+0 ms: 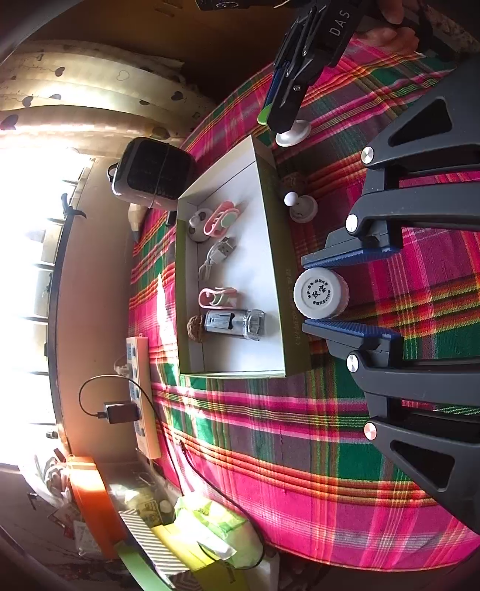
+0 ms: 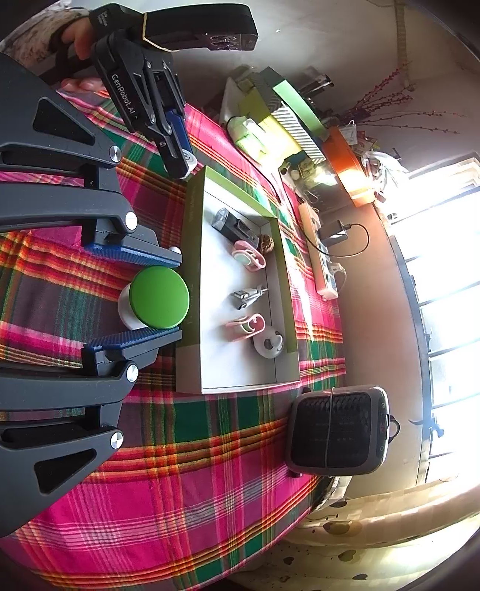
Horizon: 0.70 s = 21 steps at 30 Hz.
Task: Organize objects
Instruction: 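Lift the green ball and white disc and carry them toward the box lid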
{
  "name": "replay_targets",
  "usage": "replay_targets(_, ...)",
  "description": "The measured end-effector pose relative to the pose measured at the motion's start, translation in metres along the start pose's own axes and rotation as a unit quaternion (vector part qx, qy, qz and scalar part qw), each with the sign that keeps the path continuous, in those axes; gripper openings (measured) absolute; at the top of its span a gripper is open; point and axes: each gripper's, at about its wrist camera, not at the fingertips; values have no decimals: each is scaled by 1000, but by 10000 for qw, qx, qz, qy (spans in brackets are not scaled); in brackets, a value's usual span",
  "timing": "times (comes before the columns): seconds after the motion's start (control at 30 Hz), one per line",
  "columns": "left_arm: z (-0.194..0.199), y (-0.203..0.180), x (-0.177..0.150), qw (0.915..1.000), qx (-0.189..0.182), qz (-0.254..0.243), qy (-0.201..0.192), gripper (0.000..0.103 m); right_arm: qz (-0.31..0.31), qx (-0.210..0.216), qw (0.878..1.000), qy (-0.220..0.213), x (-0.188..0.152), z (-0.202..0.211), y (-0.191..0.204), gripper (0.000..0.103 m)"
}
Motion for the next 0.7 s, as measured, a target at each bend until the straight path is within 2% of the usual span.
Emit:
replay_targets(0.33,-9,-1,15,9999,-140,-20,23,26,-38,40,9999,-88,19,-2,-5,34)
replay_targets(0.7,-32,2,33,9998,-146,-36,102,26,49,-212,9997,-125,51,-25,-13,34)
Point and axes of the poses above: each gripper's, at about its wrist camera, not at the fingertips, and z roughly against the way its jaws point, y to its left, x to its top, and after that the axes turned 11 degrees about -x, right-handed
